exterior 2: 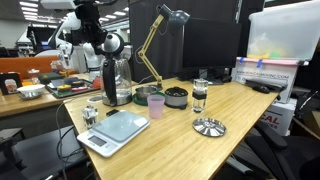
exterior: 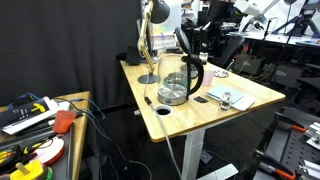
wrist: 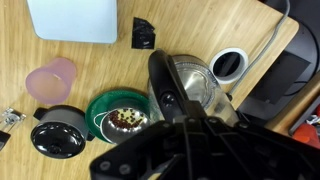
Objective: Open the electric kettle
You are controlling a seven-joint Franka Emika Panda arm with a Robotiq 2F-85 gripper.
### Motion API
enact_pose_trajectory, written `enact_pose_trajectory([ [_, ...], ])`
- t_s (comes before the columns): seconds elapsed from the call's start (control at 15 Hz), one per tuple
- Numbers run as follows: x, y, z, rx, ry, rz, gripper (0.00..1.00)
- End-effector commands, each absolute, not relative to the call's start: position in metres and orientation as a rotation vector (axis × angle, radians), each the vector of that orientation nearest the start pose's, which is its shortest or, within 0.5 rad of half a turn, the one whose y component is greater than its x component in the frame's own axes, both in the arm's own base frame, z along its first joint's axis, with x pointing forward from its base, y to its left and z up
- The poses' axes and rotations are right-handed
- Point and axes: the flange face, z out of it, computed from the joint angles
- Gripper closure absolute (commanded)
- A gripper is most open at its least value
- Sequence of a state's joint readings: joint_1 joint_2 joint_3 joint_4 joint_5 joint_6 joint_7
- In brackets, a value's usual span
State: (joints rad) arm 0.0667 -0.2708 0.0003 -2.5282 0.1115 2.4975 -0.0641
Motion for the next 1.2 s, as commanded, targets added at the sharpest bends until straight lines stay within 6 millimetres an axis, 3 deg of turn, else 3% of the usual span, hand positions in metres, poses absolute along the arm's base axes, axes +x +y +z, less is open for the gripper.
enact_pose_trajectory([
  [0.0,0.431,0.025,0.42,-3.034,-0.07,-0.384,1.0],
  [0.4,0.392,0.024,0.458,-3.026,-0.113,-0.278,0.99],
  [0.47,0.385,0.024,0.46,-3.024,-0.129,-0.238,0.74],
  [0.53,0.379,0.023,0.461,-3.022,-0.145,-0.188,0.72],
  [0.67,0.364,0.023,0.459,-3.012,-0.19,-0.041,0.59],
  [0.73,0.373,0.025,0.459,-3.03,-0.144,-0.119,0.78],
  [0.93,0.365,0.024,0.46,-3.026,-0.165,-0.061,0.59],
  [1.13,0.365,0.024,0.459,-3.026,-0.168,-0.058,0.59],
])
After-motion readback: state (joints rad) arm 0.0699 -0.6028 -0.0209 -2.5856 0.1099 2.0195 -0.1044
